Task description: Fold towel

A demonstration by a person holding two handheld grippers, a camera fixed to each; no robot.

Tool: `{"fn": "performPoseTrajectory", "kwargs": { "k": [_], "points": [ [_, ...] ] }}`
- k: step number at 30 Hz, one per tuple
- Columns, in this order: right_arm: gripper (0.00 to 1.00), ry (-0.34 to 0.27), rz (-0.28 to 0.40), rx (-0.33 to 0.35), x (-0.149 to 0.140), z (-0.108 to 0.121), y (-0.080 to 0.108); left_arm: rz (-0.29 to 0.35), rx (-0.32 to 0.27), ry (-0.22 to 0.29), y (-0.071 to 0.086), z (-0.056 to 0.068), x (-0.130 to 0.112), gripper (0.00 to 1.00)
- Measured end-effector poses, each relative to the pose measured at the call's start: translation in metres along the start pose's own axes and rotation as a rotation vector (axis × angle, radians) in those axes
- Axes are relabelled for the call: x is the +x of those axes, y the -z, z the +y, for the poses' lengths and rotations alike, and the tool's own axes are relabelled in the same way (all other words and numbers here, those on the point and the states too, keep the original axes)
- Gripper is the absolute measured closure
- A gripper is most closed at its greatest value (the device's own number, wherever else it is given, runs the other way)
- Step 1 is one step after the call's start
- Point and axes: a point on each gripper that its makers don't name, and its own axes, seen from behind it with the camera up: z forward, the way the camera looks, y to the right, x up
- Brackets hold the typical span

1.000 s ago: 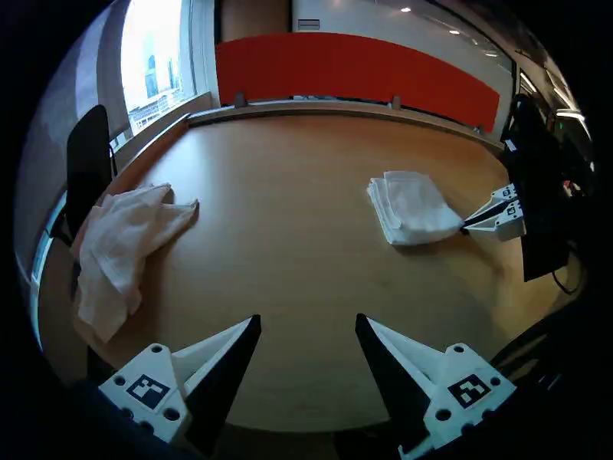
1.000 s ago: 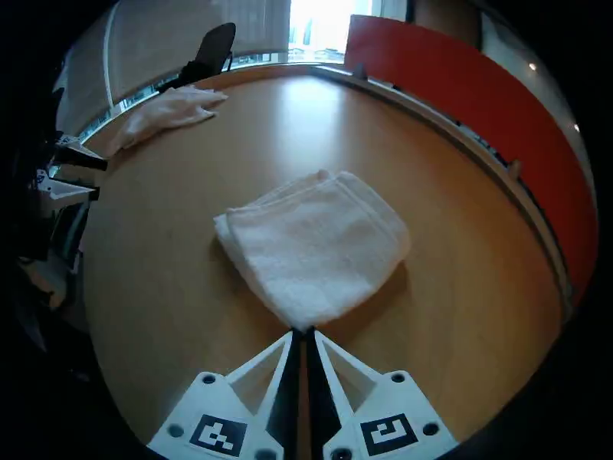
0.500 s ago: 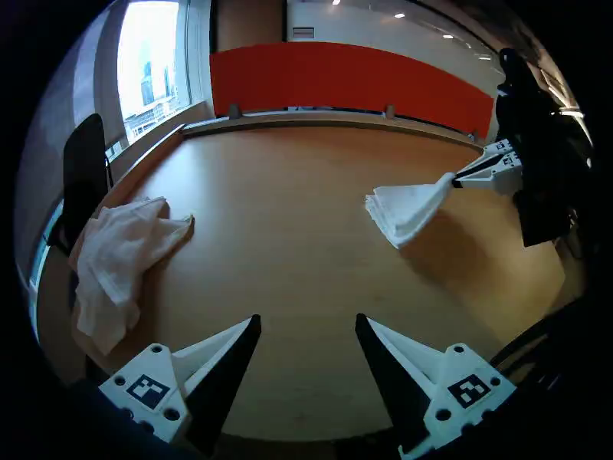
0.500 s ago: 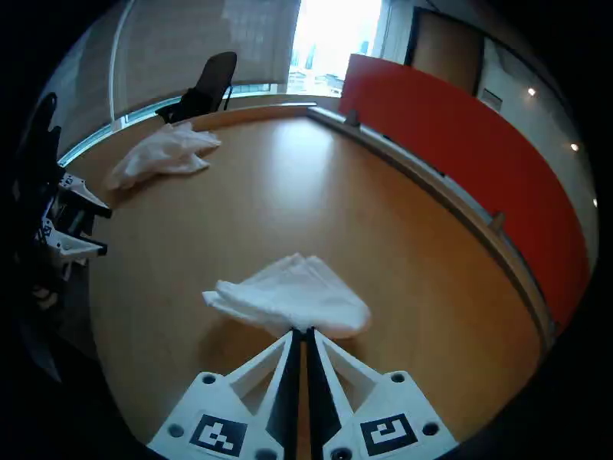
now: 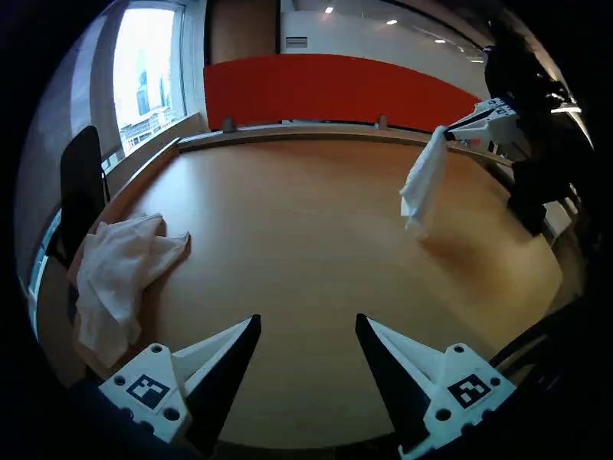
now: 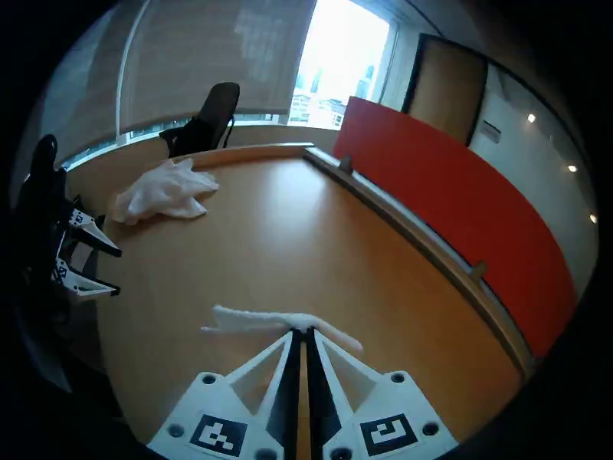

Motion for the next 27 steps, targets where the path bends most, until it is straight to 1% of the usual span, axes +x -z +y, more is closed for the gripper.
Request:
{"fn": "performPoseTrajectory", "kwargs": {
  "k": [11,20,27],
  "points": [
    [0.95,0.003,-0.011,-0.04,-0.005,0.026,0.026,0.014,-0.022,-0.018,-0.001,0.008,0.006,0.09],
    [0.96,-0.061,-0.021,-0.062,-0.02,0.051,0.046,0.013,-0.028,-0.025,-0.002,0.009,0.007,0.09],
    [0.96,-0.092,-0.049,-0.091,-0.043,0.078,0.066,0.008,-0.025,-0.029,-0.003,0.007,0.008,0.09]
  ]
}}
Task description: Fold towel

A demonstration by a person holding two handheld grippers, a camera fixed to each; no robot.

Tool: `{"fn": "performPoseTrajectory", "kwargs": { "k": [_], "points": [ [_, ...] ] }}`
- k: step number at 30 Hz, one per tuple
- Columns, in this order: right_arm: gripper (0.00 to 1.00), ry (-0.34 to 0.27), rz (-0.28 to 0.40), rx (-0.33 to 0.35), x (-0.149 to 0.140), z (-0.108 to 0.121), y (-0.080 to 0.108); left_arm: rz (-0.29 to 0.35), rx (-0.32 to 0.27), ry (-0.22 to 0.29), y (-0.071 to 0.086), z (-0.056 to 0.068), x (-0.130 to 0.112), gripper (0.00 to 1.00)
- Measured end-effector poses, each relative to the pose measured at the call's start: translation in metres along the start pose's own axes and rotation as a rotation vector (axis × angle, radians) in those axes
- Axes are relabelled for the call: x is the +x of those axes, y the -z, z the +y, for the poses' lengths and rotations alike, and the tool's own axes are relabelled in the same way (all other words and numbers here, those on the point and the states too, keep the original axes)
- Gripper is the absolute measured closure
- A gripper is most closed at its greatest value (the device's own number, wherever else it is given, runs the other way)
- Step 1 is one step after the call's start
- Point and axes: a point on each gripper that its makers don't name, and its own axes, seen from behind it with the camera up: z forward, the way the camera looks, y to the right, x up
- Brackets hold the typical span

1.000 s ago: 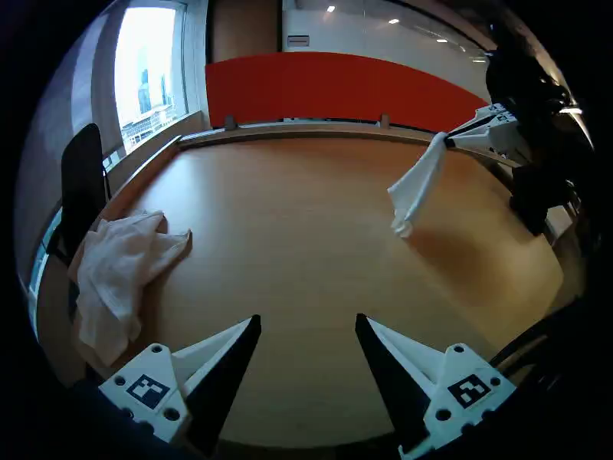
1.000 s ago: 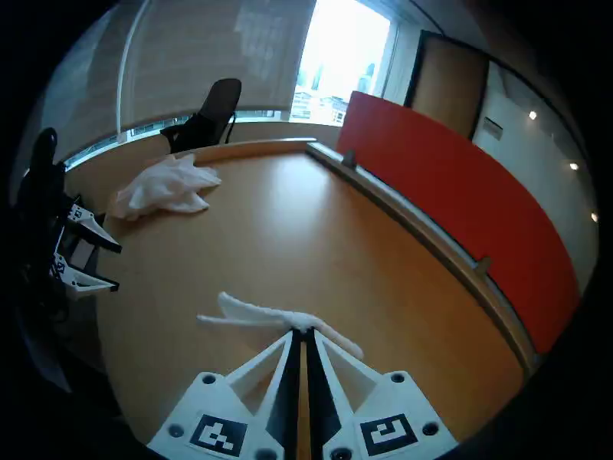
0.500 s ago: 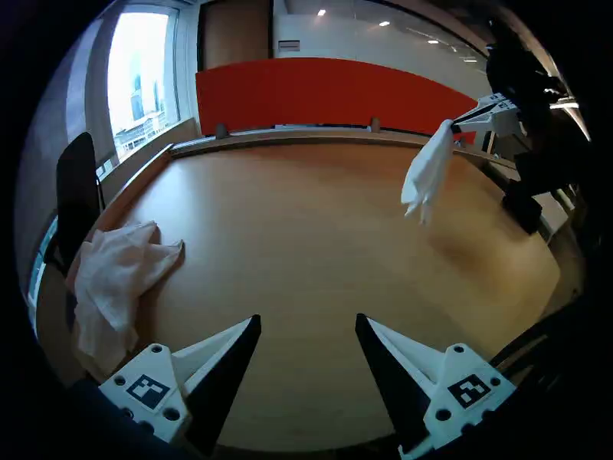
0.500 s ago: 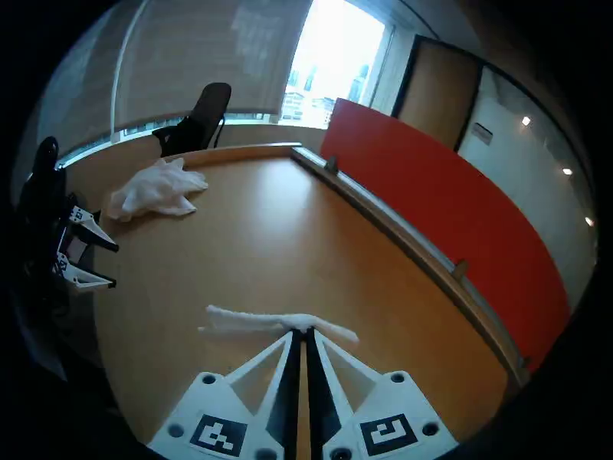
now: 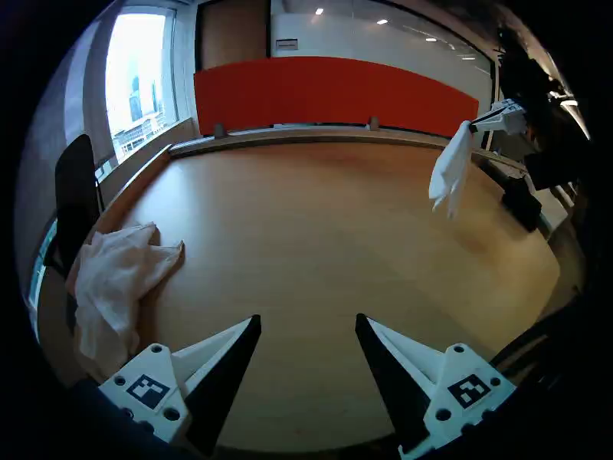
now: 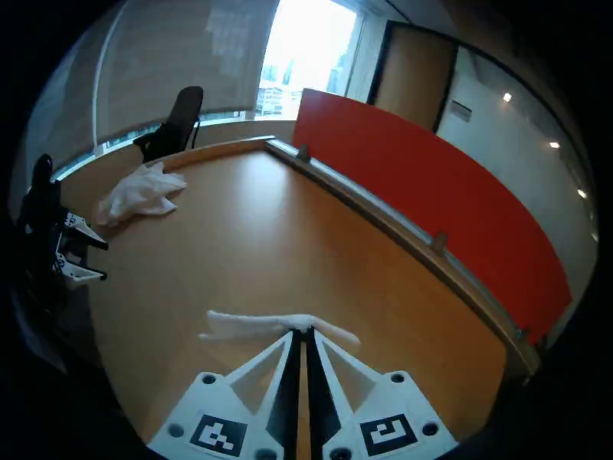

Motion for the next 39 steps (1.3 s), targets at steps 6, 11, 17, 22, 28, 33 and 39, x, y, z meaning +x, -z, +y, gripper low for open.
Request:
{"fn": "performPoseTrajectory", "kwargs": {
  "k": [6,11,17,22,28,33,39],
  "points": [
    [0.96,-0.02,-0.026,-0.032,-0.018,0.03,0.012,-0.003,0.002,-0.005,0.0,0.001,0.001,0.09],
    [0.96,-0.043,-0.039,-0.056,-0.028,0.055,0.02,-0.009,0.003,-0.009,0.0,0.003,0.0,0.09],
    [0.95,-0.077,-0.057,-0.076,-0.044,0.084,0.029,-0.015,0.005,-0.009,-0.001,0.005,0.0,0.09],
    [0.96,-0.098,-0.079,-0.093,-0.058,0.106,0.037,-0.02,0.009,-0.009,-0.002,0.005,0.001,0.09],
    [0.96,-0.126,-0.108,-0.11,-0.077,0.127,0.043,-0.023,0.013,-0.007,-0.005,0.006,0.003,0.09],
    [0.96,-0.143,-0.132,-0.129,-0.092,0.144,0.049,-0.026,0.014,-0.01,-0.007,0.008,0.003,0.09],
    [0.96,-0.17,-0.149,-0.153,-0.103,0.166,0.059,-0.029,0.012,-0.012,-0.008,0.01,0.003,0.09]
  ]
}}
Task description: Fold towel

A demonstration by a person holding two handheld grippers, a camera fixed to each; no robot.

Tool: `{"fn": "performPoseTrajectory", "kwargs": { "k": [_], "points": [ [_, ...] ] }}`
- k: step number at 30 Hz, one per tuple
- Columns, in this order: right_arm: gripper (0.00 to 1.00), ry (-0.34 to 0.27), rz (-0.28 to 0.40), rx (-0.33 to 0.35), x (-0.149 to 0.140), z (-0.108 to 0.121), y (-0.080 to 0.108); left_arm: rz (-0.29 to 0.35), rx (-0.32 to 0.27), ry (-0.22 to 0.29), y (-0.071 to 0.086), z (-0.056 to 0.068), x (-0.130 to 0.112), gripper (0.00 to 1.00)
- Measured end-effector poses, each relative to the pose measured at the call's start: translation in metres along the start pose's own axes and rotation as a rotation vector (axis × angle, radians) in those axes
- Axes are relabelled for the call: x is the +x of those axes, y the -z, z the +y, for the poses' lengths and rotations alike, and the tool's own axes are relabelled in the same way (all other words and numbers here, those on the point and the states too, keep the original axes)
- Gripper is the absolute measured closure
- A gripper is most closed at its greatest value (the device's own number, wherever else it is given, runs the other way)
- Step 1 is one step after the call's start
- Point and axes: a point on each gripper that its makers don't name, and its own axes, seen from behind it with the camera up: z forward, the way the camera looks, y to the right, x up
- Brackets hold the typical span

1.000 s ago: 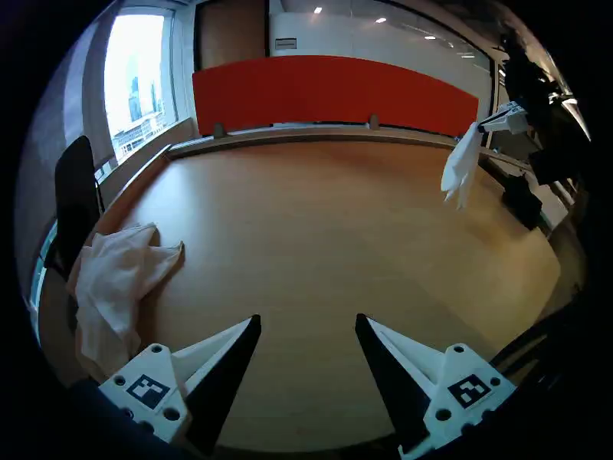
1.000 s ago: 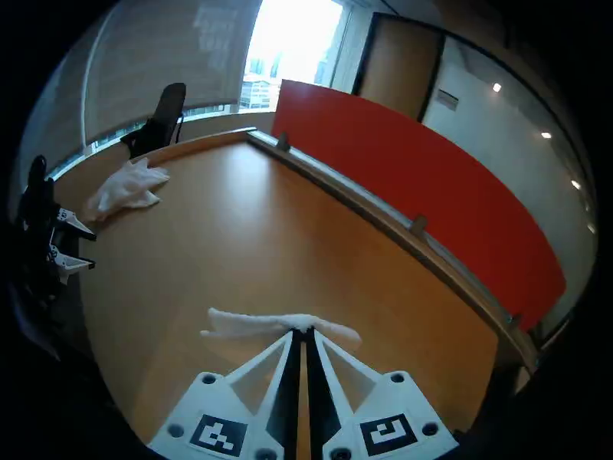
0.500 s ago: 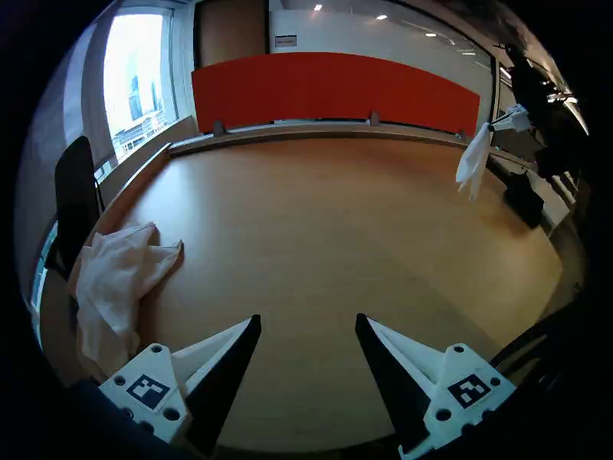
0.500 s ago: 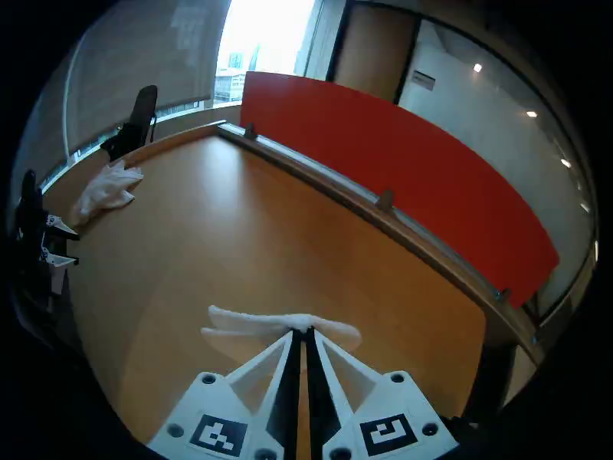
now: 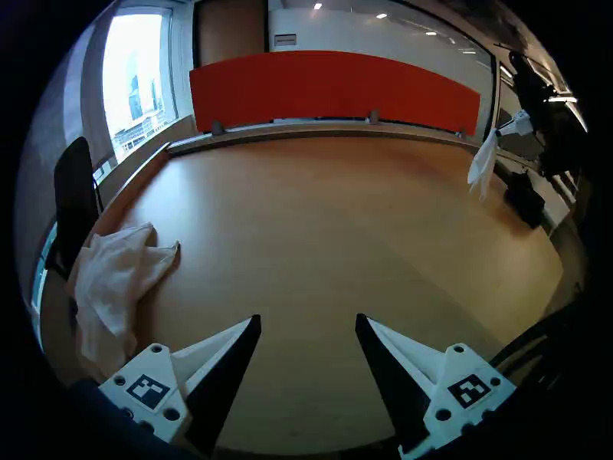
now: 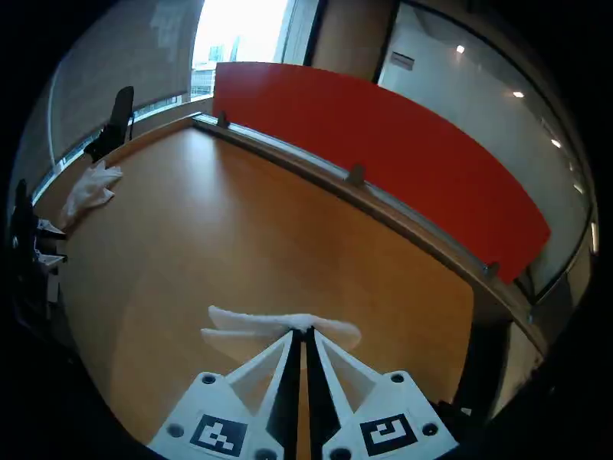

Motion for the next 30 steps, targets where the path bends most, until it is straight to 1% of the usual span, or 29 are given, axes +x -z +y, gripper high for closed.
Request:
{"fn": "performPoseTrajectory", "kwargs": {
  "k": [8,19,24,30],
  "points": [
    [0.96,-0.016,-0.028,-0.034,-0.011,0.031,0.005,-0.006,0.002,-0.006,-0.001,0.0,-0.001,0.08],
    [0.96,-0.028,-0.061,-0.078,-0.021,0.063,0.008,-0.01,0.009,-0.01,0.0,-0.002,0.0,0.09],
    [0.96,-0.038,-0.071,-0.092,-0.025,0.072,0.007,-0.012,0.011,-0.014,0.001,-0.001,-0.001,0.09],
    [0.96,-0.047,-0.08,-0.097,-0.031,0.075,0.002,-0.016,0.018,-0.009,0.001,-0.002,-0.002,0.09]
  ]
}}
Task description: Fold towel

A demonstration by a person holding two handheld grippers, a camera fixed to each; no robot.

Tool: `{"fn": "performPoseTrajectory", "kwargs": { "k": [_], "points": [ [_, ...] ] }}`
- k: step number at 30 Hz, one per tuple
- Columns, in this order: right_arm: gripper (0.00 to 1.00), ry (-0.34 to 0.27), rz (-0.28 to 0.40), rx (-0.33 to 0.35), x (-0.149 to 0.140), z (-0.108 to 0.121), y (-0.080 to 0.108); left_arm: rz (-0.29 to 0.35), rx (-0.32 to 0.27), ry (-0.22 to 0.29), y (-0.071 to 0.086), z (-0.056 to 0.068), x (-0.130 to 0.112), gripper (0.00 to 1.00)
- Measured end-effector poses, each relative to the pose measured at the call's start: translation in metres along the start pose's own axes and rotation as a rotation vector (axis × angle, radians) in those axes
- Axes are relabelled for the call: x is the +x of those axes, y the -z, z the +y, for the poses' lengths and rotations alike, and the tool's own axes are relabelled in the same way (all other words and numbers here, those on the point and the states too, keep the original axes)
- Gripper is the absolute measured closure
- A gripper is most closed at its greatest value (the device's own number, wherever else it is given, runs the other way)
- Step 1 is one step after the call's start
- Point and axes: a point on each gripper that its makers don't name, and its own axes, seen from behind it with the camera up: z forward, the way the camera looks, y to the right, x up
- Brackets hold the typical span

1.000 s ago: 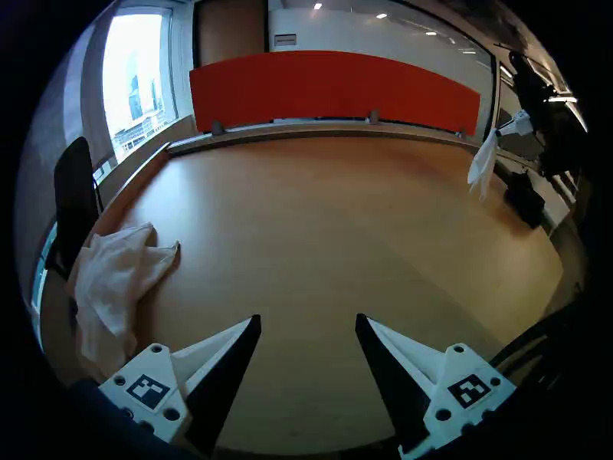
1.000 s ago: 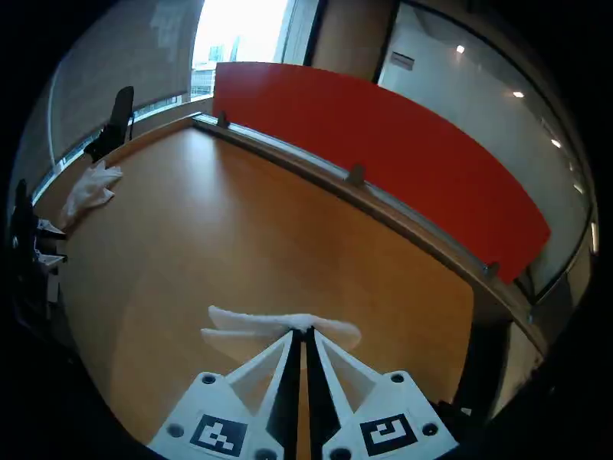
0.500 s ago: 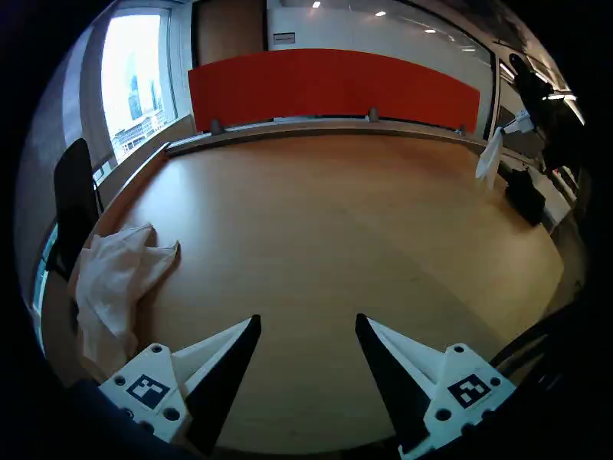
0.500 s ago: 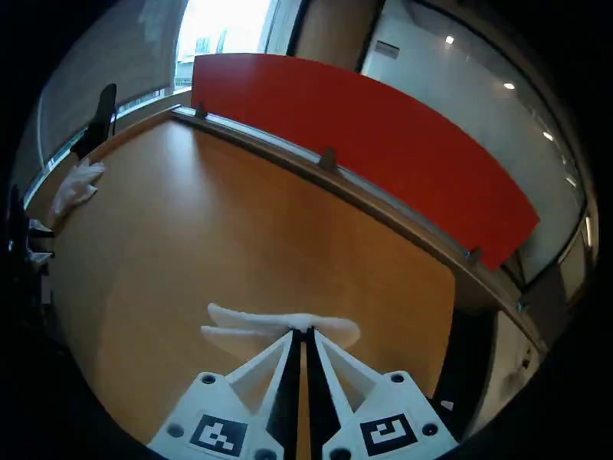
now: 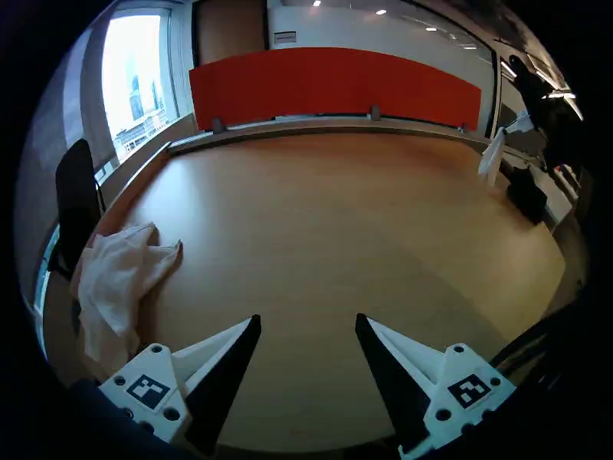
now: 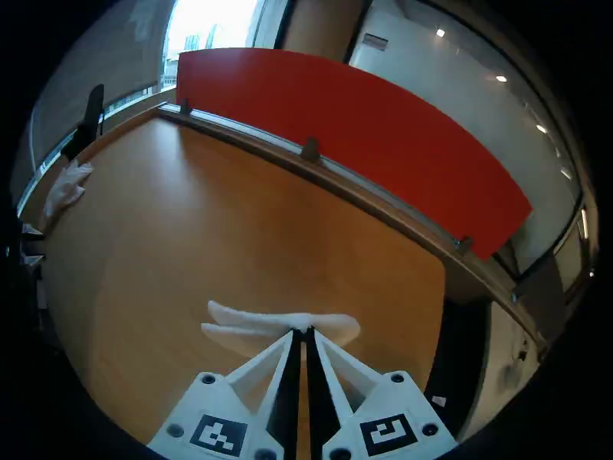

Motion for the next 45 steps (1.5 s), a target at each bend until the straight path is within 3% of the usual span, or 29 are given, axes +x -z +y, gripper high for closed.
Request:
{"fn": "performPoseTrajectory", "kwargs": {
  "k": [24,32,45],
  "points": [
    [0.96,-0.032,-0.017,0.007,-0.026,-0.001,0.0,-0.001,-0.007,-0.012,-0.003,0.011,0.005,0.09],
    [0.96,-0.086,-0.038,0.01,-0.063,-0.003,0.005,0.0,-0.01,-0.02,-0.003,0.015,0.006,0.09],
    [0.96,-0.162,-0.133,-0.01,-0.143,-0.004,0.013,-0.001,-0.025,-0.041,-0.004,0.021,0.009,0.09]
  ]
}}
